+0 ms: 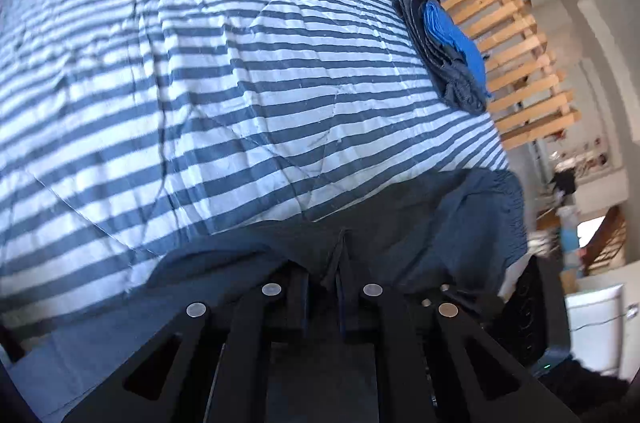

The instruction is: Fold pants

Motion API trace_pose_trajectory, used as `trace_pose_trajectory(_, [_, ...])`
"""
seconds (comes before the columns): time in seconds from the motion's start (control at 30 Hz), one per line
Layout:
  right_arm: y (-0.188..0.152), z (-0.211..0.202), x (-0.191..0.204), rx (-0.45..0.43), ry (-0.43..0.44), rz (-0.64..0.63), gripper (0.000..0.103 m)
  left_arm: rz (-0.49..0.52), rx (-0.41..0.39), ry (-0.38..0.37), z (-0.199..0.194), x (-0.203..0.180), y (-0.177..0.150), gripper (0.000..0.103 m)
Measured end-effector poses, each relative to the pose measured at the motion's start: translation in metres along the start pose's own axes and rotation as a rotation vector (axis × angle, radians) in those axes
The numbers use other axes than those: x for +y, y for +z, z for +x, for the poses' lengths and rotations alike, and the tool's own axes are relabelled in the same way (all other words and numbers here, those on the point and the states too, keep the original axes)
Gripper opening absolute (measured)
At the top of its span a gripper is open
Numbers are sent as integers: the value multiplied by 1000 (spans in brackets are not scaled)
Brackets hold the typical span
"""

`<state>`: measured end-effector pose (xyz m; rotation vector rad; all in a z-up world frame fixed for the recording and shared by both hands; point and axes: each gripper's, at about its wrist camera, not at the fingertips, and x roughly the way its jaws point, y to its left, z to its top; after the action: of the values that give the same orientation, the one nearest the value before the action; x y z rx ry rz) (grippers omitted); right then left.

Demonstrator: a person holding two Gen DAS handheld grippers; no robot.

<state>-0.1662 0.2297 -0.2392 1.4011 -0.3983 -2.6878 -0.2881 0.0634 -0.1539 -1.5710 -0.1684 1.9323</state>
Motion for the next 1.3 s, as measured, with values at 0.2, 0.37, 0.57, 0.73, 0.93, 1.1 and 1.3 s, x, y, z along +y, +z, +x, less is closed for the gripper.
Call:
trace_pose_trajectory(0.2, [5,-3,-3,14,-1,18,21,234,-8,261,1,-31,-10,24])
trace_pose_trajectory(0.37, [19,-21,-18,-19,-101,2,32,292,-35,308,-5,-35,-15,32])
trace_pose_trajectory(0.57, [40,-30,-77,-15,-221,109,32,317,-57,345,0,-35,-10,32])
trace_pose_trajectory(0.73, [46,-10,-111,58,-391,126,32,266,-107,458,-10,-11,7,32])
trace_pose_trajectory(0.93, [61,-24,-86,10,-310,81,32,150,-191,412,-82,29,-8,32])
trace_pose_trajectory(1.1, [87,-15,-10,-14,-176,-115,34,162,-139,426,-107,49,-61,32])
trace_pose_trajectory(1.3, [118,34,60,35,-107,-330,41,164,-40,532,-120,81,-126,44])
